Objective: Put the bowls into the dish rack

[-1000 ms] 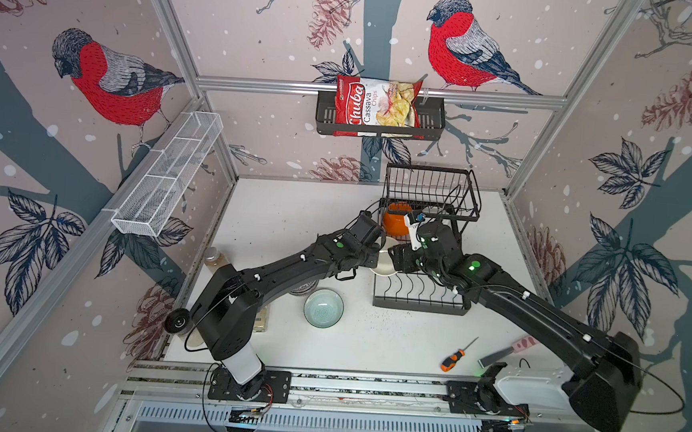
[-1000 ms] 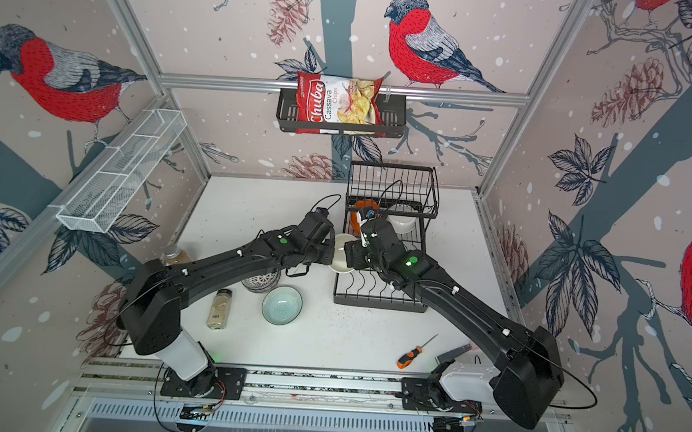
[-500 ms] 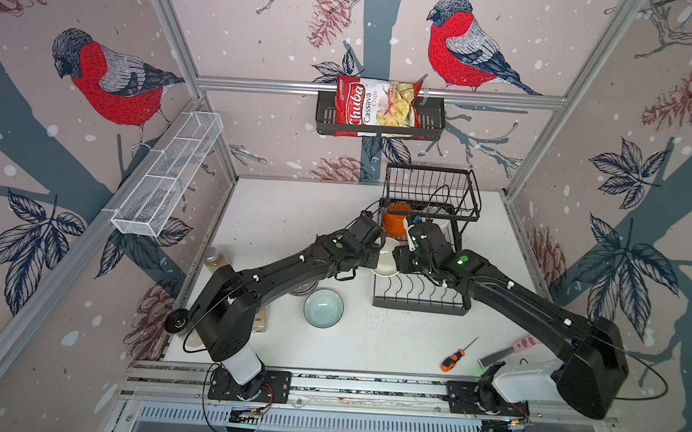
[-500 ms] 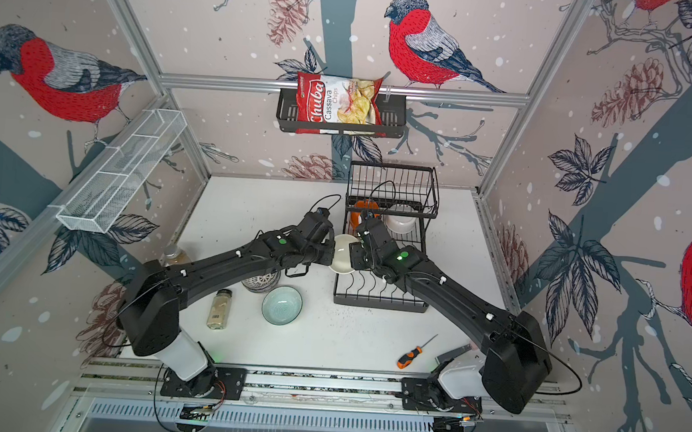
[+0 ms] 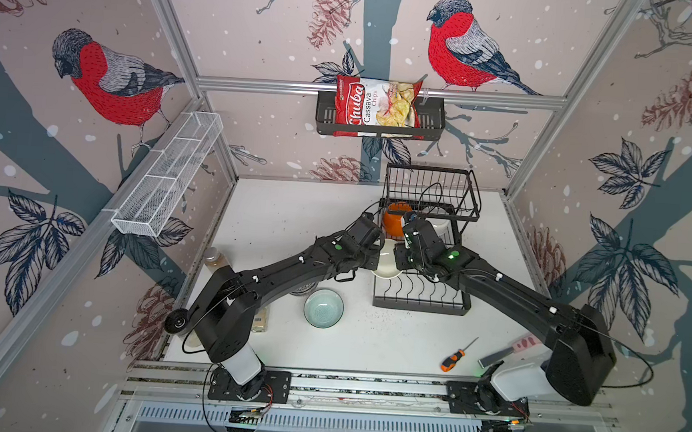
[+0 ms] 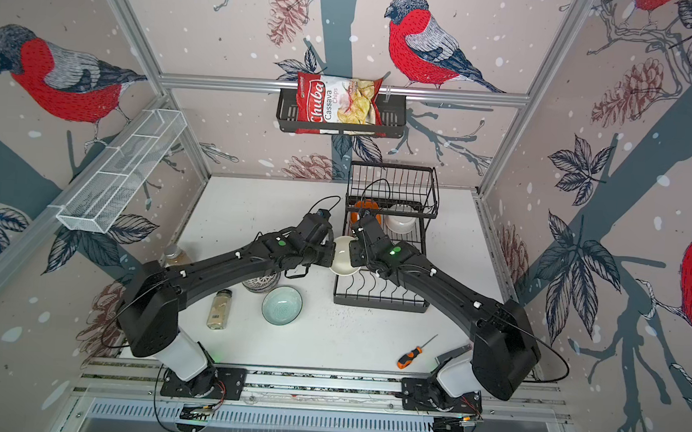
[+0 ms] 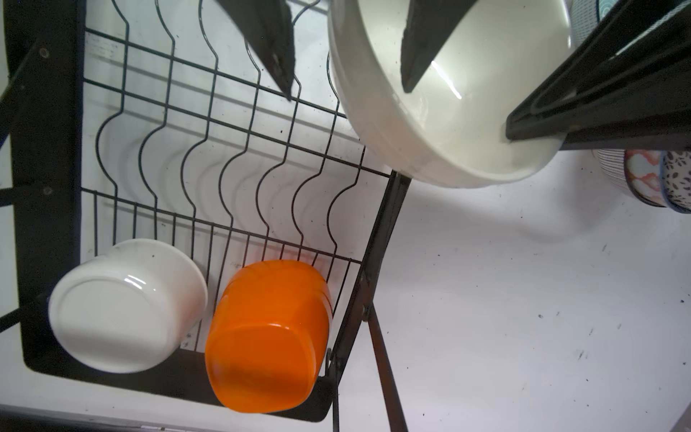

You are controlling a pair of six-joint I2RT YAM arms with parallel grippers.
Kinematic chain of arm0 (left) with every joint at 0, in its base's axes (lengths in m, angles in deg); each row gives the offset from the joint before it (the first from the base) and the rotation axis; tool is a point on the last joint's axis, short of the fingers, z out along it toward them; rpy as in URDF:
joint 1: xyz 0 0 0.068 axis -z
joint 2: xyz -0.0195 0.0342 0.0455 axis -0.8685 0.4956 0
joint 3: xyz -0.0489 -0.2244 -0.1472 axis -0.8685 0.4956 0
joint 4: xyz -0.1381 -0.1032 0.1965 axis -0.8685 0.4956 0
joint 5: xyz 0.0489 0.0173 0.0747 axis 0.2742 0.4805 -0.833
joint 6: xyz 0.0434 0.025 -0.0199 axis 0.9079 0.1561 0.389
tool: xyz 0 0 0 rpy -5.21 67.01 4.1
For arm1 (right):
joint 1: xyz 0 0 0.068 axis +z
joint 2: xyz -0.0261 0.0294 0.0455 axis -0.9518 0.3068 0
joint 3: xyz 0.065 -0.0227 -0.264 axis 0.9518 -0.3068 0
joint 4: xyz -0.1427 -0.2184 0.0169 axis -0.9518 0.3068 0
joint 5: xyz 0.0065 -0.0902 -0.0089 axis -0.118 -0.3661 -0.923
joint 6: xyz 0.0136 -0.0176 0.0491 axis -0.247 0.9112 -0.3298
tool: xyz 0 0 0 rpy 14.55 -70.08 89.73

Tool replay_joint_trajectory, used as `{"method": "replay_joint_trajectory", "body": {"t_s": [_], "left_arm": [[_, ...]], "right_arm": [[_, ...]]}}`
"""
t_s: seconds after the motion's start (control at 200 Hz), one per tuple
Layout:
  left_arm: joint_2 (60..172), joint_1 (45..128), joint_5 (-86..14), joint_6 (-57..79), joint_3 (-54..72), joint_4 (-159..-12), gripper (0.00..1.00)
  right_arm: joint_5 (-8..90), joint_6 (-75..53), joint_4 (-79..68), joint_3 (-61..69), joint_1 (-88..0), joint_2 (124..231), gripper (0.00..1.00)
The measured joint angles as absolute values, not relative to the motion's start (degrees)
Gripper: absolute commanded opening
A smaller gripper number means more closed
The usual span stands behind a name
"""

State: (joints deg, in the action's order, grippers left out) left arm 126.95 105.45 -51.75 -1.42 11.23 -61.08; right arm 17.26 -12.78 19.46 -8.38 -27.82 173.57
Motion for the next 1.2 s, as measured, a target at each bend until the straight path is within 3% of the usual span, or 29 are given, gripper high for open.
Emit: {"method": "replay_joint_trajectory", "body": {"t_s": [0.8, 1.071, 1.201], "left_arm": [[126.8, 105.5, -51.4, -1.5, 12.1, -63.2, 0.0], [126.8, 105.6, -51.5, -0.5, 12.6, -64.1, 0.0], [126.8, 105.6, -51.5, -0.4, 13.0, -64.7, 0.0]], "right_arm": [[10.6, -13.0, 20.9, -6.6, -25.9, 177.0, 0.18], [9.4, -12.5, 23.4, -6.1, -25.5, 177.8, 0.01], [9.0, -12.5, 23.8, -5.9, -25.4, 177.9, 0.01]]}}
